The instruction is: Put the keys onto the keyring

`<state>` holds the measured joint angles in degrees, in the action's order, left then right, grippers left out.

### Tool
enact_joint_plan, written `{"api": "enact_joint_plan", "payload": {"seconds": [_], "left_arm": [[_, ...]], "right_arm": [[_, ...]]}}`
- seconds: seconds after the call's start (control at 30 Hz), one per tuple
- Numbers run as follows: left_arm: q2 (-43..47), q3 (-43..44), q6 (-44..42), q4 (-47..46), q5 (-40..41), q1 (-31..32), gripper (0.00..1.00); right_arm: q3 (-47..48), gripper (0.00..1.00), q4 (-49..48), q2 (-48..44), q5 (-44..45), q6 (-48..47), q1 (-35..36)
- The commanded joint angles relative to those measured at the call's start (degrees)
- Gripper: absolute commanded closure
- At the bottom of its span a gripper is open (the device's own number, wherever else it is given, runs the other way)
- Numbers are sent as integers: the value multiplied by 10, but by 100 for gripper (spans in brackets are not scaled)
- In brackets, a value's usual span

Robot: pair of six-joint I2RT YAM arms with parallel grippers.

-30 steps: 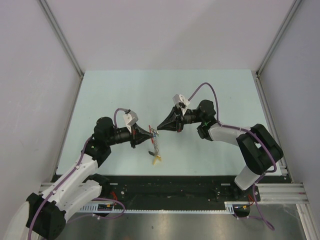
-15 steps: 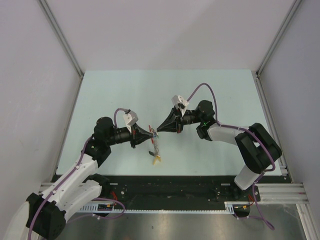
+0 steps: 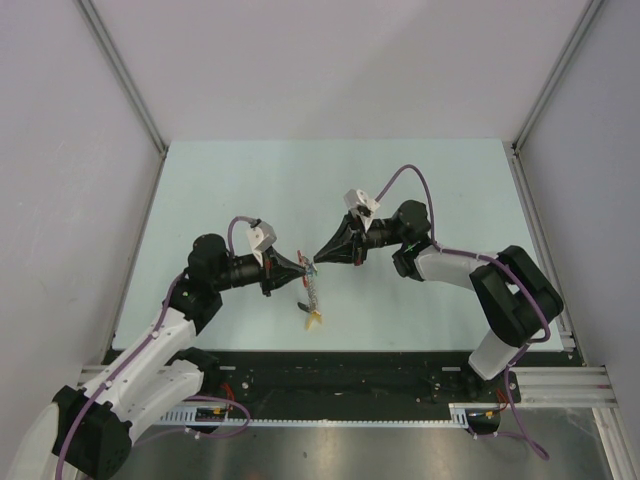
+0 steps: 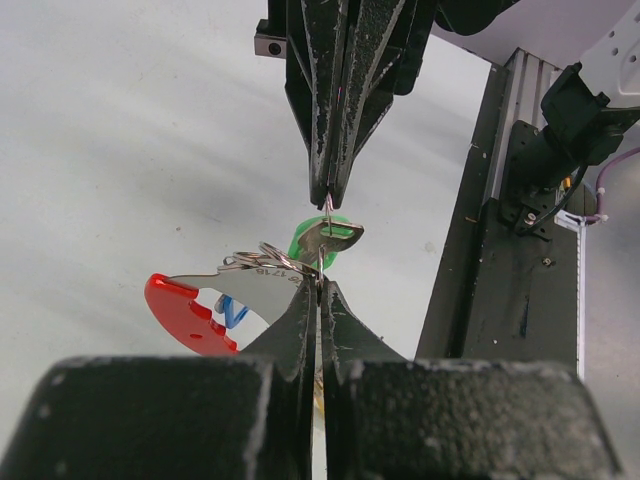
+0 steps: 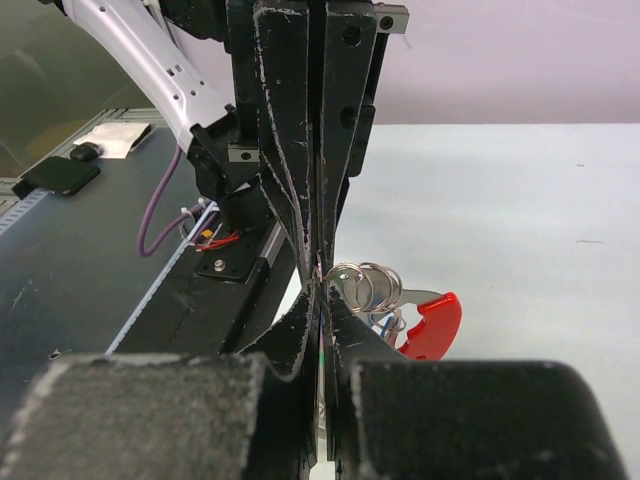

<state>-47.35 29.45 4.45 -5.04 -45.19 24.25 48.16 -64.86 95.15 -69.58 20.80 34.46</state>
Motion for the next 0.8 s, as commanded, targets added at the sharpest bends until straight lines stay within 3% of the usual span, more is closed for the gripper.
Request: {"api": "enact_joint_plan", "payload": {"seconds": [0.0, 0.77], "left_arm": [[9, 4, -8, -30, -10, 2, 100], [9, 3, -5, -35, -18, 2, 100]], "right_arm": [[21, 100, -33, 7, -6, 0, 2], [21, 100, -28, 12, 0, -2, 3]]}}
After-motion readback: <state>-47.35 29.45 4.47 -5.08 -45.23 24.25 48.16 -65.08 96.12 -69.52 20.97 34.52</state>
